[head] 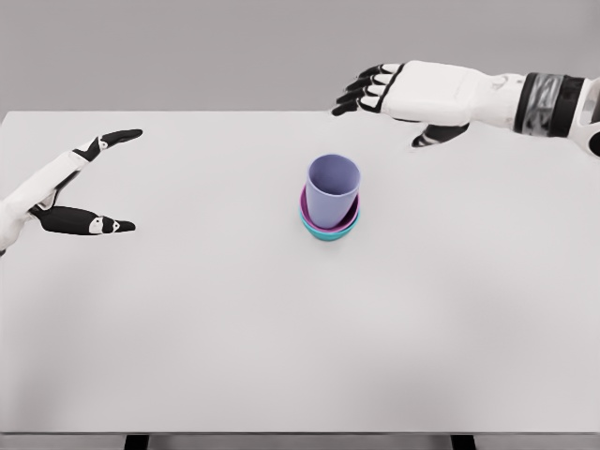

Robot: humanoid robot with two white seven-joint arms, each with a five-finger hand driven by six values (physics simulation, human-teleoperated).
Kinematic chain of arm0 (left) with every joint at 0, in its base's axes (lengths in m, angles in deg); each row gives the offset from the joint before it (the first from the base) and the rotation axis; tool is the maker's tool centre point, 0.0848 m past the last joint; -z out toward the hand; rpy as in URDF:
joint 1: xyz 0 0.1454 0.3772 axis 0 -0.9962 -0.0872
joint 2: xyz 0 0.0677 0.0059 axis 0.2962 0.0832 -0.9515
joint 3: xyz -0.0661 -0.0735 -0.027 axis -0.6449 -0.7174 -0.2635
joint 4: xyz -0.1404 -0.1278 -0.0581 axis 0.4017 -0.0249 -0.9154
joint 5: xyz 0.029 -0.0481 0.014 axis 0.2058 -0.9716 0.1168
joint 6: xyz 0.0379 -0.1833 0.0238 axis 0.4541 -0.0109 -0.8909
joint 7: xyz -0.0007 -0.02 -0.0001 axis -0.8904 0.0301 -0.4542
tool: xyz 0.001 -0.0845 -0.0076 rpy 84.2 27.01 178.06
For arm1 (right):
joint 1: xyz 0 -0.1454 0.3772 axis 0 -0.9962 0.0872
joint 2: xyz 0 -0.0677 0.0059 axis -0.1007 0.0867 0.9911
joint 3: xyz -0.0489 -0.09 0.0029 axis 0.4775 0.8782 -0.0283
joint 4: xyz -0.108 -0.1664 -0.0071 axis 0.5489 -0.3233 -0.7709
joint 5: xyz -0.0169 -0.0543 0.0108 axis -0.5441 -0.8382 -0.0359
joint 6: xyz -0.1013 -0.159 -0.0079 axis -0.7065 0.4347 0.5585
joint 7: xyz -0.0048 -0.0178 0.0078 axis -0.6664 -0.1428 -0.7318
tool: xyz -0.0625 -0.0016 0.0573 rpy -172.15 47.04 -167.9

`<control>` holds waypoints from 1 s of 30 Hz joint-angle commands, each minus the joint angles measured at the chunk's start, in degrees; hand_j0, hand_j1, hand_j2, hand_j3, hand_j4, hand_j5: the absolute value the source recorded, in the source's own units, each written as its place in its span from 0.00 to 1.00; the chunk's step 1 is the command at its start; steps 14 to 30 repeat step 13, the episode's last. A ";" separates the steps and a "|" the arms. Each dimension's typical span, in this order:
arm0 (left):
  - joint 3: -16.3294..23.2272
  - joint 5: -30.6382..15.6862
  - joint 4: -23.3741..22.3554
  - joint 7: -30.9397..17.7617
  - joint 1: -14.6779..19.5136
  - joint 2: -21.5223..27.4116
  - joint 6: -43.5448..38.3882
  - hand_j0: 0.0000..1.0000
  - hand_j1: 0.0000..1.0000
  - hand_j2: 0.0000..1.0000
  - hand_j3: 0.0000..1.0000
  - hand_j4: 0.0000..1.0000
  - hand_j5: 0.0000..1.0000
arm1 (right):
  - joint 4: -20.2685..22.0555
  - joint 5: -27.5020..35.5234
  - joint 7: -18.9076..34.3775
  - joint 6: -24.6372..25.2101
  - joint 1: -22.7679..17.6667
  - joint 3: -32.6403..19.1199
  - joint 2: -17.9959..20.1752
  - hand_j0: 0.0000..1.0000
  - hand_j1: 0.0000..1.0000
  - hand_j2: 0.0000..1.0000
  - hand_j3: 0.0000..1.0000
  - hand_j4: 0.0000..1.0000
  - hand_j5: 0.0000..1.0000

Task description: Stacking bowl and cup with both arms

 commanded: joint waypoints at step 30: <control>0.00 0.22 -0.41 0.02 -0.26 0.17 -0.13 1.00 1.00 1.00 1.00 1.00 1.00 | -16.74 0.98 -0.03 0.14 -0.97 7.99 7.58 1.00 1.00 1.00 1.00 1.00 1.00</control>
